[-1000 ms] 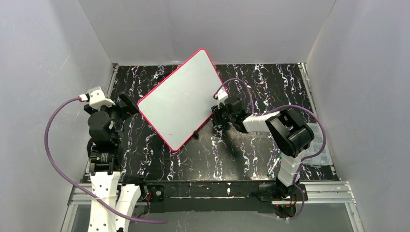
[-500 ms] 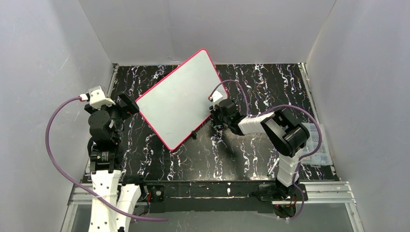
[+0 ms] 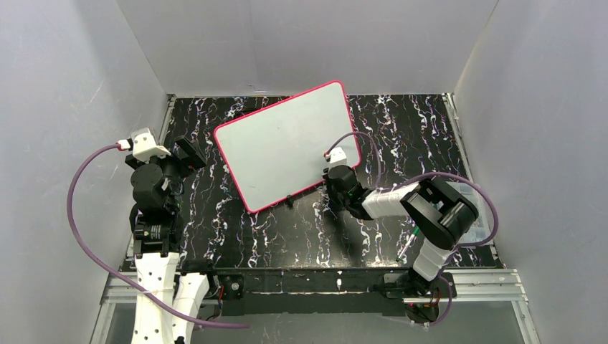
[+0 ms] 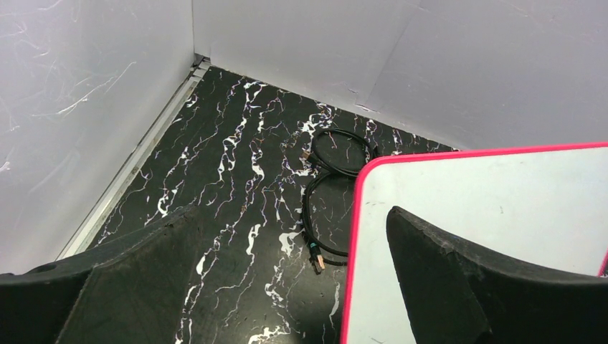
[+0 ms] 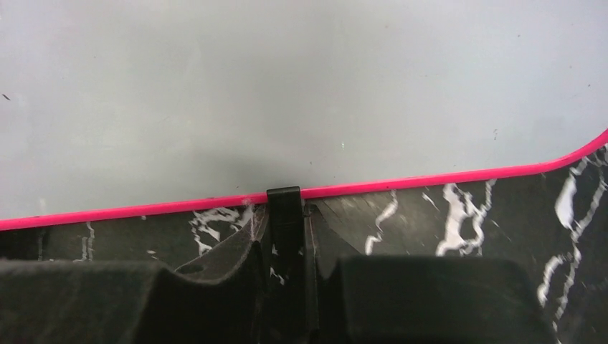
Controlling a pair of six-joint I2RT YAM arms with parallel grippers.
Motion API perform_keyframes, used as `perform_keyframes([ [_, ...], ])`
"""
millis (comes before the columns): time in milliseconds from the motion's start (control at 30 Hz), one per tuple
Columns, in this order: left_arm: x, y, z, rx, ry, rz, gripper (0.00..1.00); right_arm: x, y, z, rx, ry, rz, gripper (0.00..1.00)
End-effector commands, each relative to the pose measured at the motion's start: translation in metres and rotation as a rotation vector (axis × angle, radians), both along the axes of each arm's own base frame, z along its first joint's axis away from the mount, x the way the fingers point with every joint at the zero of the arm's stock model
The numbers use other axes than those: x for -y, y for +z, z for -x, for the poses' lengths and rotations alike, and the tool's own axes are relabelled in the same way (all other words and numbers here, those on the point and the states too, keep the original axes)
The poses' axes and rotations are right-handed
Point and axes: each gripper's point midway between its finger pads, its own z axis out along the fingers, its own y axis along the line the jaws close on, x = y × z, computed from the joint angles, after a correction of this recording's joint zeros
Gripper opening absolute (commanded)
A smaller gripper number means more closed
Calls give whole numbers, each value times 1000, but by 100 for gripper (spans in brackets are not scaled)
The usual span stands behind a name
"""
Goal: Write a sentence on the whiteboard
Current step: Move the whiteboard to the center of the board.
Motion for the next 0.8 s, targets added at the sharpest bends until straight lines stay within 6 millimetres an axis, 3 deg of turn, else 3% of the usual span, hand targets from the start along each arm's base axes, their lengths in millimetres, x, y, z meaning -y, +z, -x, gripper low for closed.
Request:
perform_keyframes([
  [0, -2, 5, 0, 21, 9, 3, 98, 49, 12, -8, 58, -229, 35, 1],
  [167, -2, 4, 0, 18, 8, 5, 98, 72, 10, 4, 54, -305, 56, 1],
  [367, -1, 3, -1, 18, 6, 7, 98, 87, 10, 21, 21, -349, 31, 1],
  [767, -2, 3, -1, 19, 8, 10, 98, 96, 9, 53, -34, -389, 27, 1],
])
